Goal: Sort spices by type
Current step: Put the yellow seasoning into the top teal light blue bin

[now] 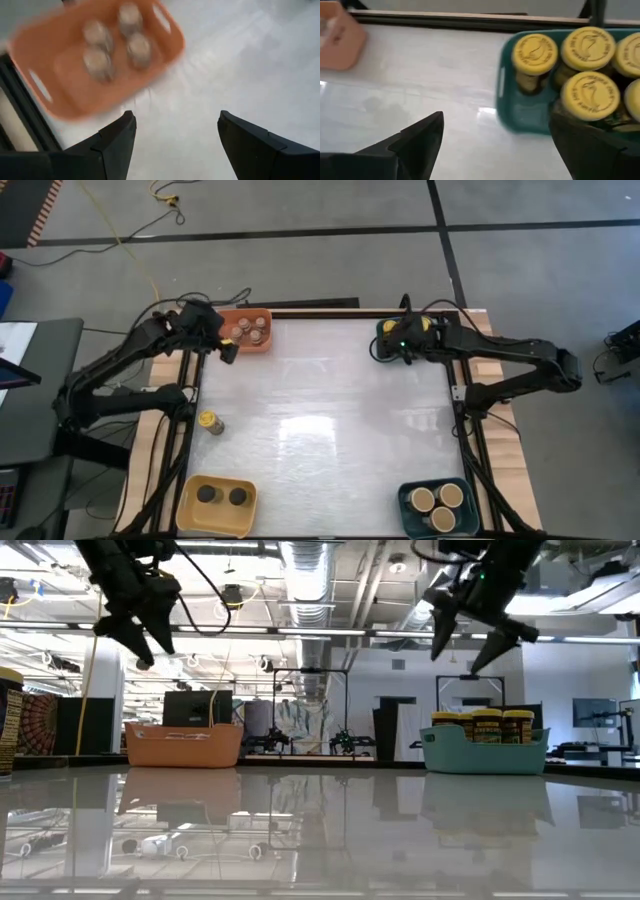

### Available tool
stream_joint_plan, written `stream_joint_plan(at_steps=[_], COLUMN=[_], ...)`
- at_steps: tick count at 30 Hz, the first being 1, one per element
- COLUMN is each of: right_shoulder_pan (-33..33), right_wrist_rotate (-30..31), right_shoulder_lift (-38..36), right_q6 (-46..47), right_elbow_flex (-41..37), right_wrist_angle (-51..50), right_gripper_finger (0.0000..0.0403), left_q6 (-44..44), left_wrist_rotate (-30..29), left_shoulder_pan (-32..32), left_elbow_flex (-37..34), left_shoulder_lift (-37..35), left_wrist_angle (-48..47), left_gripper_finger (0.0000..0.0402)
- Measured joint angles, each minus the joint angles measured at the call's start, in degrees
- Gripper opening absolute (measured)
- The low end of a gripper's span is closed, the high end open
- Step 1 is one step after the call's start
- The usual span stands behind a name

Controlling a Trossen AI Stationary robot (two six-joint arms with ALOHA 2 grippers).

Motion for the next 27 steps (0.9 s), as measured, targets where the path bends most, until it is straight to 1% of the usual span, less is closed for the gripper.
stream_joint_plan(at_steps=[5,10,14,23,25,27], right_shoulder_pan=[2.5,5.5,7.8,14.1,15.6,16.7], right_wrist_rotate=[0.0,0.0,0.0,0.1,0.1,0.4], right_shoulder_lift=[0.0,0.0,0.0,0.0,0.0,0.0], right_q6=[3.1,4.4,4.2,3.8,3.8,3.8], right_elbow_flex=[1.3,1.3,1.3,1.3,1.3,1.3], right_wrist_angle=[-3.9,-5.9,-5.9,-5.7,-5.3,-5.0], right_gripper_finger=[0.0383,0.0383,0.0383,0.0383,0.0383,0.0383], left_q6=[-9.3,-20.2,-31.8,-59.3,-63.5,-65.7], left_wrist_rotate=[-1.1,-7.2,-13.1,-14.3,-14.7,-14.7], left_shoulder_pan=[-9.3,-22.2,-32.2,-52.2,-55.6,-58.6], left_elbow_flex=[-0.2,-0.2,-0.2,-0.2,-0.3,-0.3], left_shoulder_lift=[2.1,4.4,5.2,5.5,6.4,7.6], left_wrist_angle=[-2.7,-3.4,-8.7,-17.8,-20.2,-22.5], left_gripper_finger=[0.0270,0.0270,0.0270,0.0270,0.0270,0.0270])
